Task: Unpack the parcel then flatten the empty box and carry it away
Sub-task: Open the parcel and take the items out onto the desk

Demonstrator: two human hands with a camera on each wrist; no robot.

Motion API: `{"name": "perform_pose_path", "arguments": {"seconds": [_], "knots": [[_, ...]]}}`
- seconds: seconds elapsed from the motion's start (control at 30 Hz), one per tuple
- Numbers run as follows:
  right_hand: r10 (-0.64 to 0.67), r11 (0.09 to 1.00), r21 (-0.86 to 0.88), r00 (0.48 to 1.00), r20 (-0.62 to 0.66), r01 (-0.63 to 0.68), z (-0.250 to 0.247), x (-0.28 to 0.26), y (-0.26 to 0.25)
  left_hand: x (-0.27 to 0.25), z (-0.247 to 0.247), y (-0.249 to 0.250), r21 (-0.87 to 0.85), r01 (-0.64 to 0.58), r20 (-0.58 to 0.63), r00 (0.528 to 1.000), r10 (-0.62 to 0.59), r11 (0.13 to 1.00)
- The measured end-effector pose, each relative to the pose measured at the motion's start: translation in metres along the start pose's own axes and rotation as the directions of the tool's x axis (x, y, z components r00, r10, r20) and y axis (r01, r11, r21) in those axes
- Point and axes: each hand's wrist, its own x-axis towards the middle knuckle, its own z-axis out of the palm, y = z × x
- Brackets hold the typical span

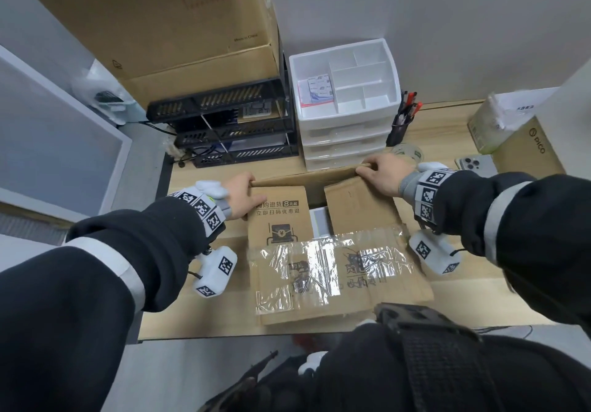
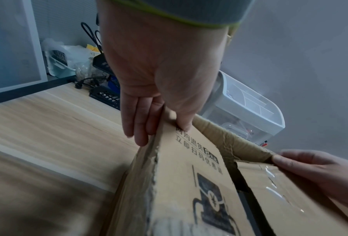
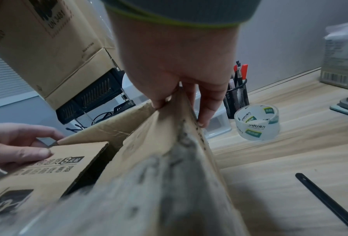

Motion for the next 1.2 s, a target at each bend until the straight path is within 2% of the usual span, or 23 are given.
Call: {"name": "perform_pose_path", "arguments": {"seconds": [0.1, 0.2, 0.3, 0.37, 0.43, 0.5, 0.57, 0.63, 0.7, 0.87, 1.1, 1.2], "knots": [[0.015, 1.000, 0.023, 1.000, -0.027, -0.014, -0.006, 0.004, -0.002, 0.001, -0.003, -0.001, 0.018, -0.013, -0.037, 0.999, 0.013, 1.000], [0.020, 0.998, -0.057, 0.999, -0.026, -0.022, -0.013, 0.002, -0.007, -0.001, -0.007, 0.001, 0.065, -0.007, -0.051, 0.999, 0.010, 0.998], [-0.055, 0.988, -0.150, 0.992, -0.112, 0.037, -0.018, -0.002, -0.014, -0.008, -0.012, 0.008, 0.190, 0.025, -0.129, 0.992, 0.000, 0.981], [-0.136, 0.988, -0.095, 0.978, -0.159, 0.121, -0.019, -0.007, -0.020, -0.011, -0.014, 0.013, 0.261, -0.022, -0.163, 0.984, 0.067, 0.965], [-0.202, 0.979, -0.007, 0.977, -0.065, 0.202, -0.018, -0.013, -0.028, -0.016, -0.011, 0.021, 0.280, -0.132, -0.131, 0.976, 0.174, 0.951], [-0.256, 0.966, 0.001, 0.958, 0.133, 0.258, -0.015, -0.024, -0.036, -0.024, -0.005, 0.028, 0.298, -0.247, -0.048, 0.961, 0.272, 0.922], [-0.241, 0.963, -0.042, 0.924, 0.298, 0.265, -0.007, -0.030, -0.040, -0.031, 0.001, 0.035, 0.326, -0.299, 0.051, 0.953, 0.299, 0.897], [-0.214, 0.957, -0.103, 0.901, 0.377, 0.271, -0.001, -0.037, -0.041, -0.039, 0.007, 0.041, 0.355, -0.316, 0.130, 0.949, 0.289, 0.880], [-0.189, 0.966, -0.079, 0.883, 0.430, 0.245, 0.003, -0.045, -0.041, -0.046, 0.014, 0.045, 0.356, -0.316, 0.195, 0.946, 0.261, 0.880], [-0.162, 0.976, -0.050, 0.852, 0.497, 0.214, 0.001, -0.062, -0.042, -0.060, 0.025, 0.052, 0.319, -0.293, 0.277, 0.938, 0.207, 0.901], [-0.161, 0.955, -0.151, 0.875, 0.456, 0.254, -0.025, -0.076, -0.047, -0.078, 0.006, 0.063, 0.315, -0.252, 0.270, 0.948, 0.168, 0.915], [-0.147, 0.969, -0.109, 0.873, 0.466, 0.221, -0.041, -0.084, -0.051, -0.086, -0.007, 0.070, 0.260, -0.206, 0.339, 0.934, 0.110, 0.943]]}}
